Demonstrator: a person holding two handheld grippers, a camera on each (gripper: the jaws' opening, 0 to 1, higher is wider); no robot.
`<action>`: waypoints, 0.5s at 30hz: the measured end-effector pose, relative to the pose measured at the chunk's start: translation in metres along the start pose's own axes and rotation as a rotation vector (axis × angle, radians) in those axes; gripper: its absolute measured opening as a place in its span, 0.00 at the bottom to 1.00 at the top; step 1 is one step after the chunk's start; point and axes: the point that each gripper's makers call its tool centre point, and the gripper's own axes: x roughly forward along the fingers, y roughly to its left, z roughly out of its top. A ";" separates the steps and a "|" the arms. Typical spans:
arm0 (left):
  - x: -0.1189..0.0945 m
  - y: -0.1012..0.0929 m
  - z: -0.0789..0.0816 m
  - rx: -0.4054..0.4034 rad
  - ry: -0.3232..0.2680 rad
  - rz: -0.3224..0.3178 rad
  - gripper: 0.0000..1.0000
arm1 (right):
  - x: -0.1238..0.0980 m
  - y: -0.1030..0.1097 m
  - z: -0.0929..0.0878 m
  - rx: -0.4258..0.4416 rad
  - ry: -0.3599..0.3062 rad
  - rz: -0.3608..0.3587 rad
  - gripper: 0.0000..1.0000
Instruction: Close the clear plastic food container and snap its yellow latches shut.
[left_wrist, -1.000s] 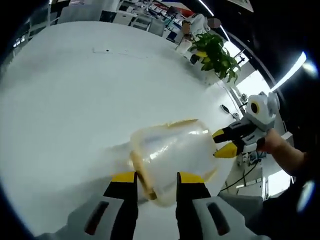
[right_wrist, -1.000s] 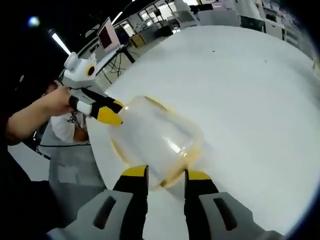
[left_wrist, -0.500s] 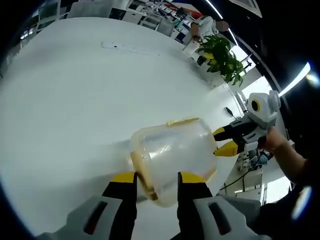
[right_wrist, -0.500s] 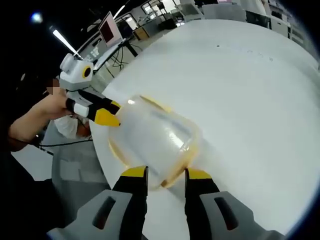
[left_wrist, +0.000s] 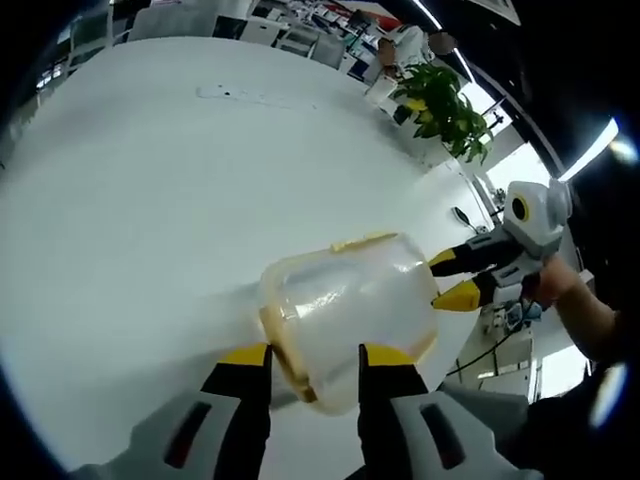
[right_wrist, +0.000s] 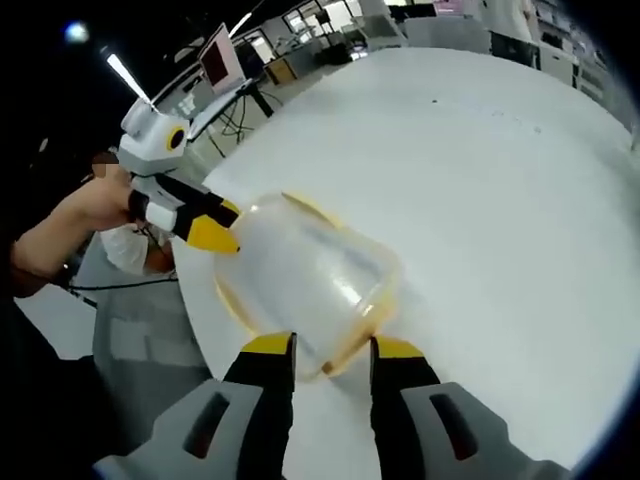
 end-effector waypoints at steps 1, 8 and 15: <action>0.000 0.000 0.001 0.020 -0.008 0.016 0.29 | -0.001 0.000 0.001 -0.027 0.001 -0.009 0.27; -0.008 0.008 0.013 0.249 -0.074 0.180 0.43 | -0.003 0.000 0.007 -0.218 -0.013 -0.074 0.31; -0.010 -0.010 0.018 0.489 -0.092 0.222 0.35 | -0.007 -0.002 0.014 -0.284 -0.048 -0.081 0.33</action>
